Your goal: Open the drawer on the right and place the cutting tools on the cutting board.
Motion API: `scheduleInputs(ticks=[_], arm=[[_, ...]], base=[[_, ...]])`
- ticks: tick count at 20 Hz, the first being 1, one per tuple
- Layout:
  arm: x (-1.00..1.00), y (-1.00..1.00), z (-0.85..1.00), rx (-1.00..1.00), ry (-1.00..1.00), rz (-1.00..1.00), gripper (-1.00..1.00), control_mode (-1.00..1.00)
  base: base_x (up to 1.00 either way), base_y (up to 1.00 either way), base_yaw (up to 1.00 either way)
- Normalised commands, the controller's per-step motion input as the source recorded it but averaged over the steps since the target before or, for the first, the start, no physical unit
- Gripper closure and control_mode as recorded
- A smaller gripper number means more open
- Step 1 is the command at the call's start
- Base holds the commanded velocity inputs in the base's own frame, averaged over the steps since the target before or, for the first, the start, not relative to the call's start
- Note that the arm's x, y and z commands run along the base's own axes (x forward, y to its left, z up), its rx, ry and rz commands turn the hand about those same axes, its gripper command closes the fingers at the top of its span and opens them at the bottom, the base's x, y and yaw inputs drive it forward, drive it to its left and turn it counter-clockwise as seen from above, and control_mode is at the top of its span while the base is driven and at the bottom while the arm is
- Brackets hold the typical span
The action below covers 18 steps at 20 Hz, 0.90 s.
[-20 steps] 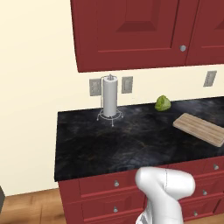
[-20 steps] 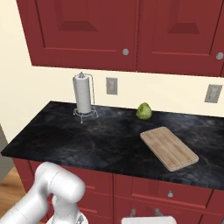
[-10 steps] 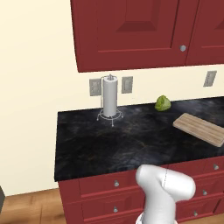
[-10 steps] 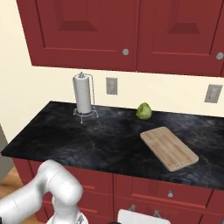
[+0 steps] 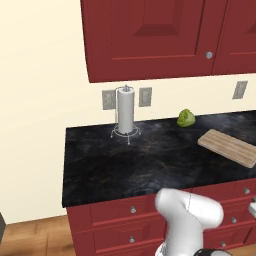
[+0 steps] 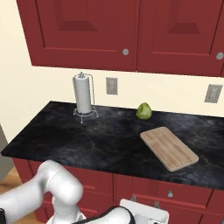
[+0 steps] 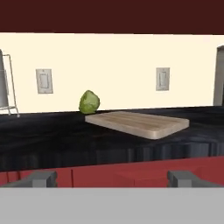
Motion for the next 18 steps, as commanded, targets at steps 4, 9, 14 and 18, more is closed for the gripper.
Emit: scheduleInputs(ticks=[4, 9, 14, 18], arm=[[0.41, -0.54, -0.26, 0.00, -0.01, 0.06, -1.00, -1.00], [0.19, -0.71, -0.35, 0.00, -0.04, 0.17, -1.00, -1.00], [0.00, -0.51, -0.59, 0.02, -0.07, 0.19, -1.00, -1.00], [0.03, -0.06, -0.43, 0.04, -0.10, 0.05, -1.00, -1.00]], base=[[0.00, 0.00, 0.00], [0.00, 0.00, 0.00], [0.00, 0.00, 0.00], [0.00, 0.00, 0.00]])
